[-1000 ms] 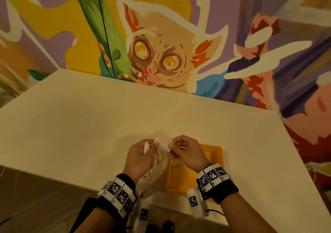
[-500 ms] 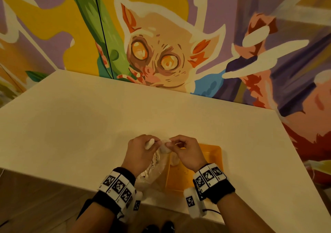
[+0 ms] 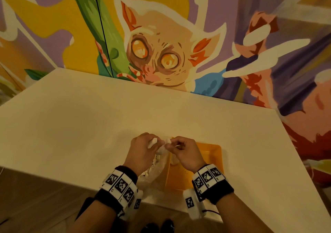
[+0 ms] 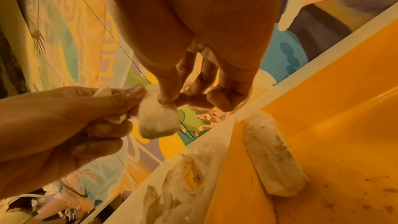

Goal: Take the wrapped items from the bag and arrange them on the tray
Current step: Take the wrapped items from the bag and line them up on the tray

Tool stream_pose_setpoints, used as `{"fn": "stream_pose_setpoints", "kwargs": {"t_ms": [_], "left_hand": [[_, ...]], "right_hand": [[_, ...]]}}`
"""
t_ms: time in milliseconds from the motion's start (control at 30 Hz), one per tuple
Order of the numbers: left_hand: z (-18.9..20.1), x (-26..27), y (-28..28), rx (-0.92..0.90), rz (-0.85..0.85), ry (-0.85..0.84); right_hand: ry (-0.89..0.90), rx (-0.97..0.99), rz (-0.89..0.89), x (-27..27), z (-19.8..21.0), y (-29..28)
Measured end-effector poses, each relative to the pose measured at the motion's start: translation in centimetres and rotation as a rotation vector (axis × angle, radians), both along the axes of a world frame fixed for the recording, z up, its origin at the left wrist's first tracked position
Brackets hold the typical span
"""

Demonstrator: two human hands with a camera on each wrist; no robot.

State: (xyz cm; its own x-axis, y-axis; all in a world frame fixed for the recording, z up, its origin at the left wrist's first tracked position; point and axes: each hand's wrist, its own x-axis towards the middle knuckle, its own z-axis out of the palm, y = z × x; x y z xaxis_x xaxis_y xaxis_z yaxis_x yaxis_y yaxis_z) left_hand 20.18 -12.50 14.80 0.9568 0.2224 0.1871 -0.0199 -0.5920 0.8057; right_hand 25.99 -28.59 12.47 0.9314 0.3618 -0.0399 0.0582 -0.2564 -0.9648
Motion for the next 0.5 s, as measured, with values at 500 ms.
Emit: {"fn": "stream_pose_setpoints", "kwargs": {"t_ms": [500], "left_hand": [[-0.7,-0.3,-0.5,0.017,0.006,0.026]], "right_hand": [[0.012,-0.222,0.033,1.1,-1.8,-1.3]]}}
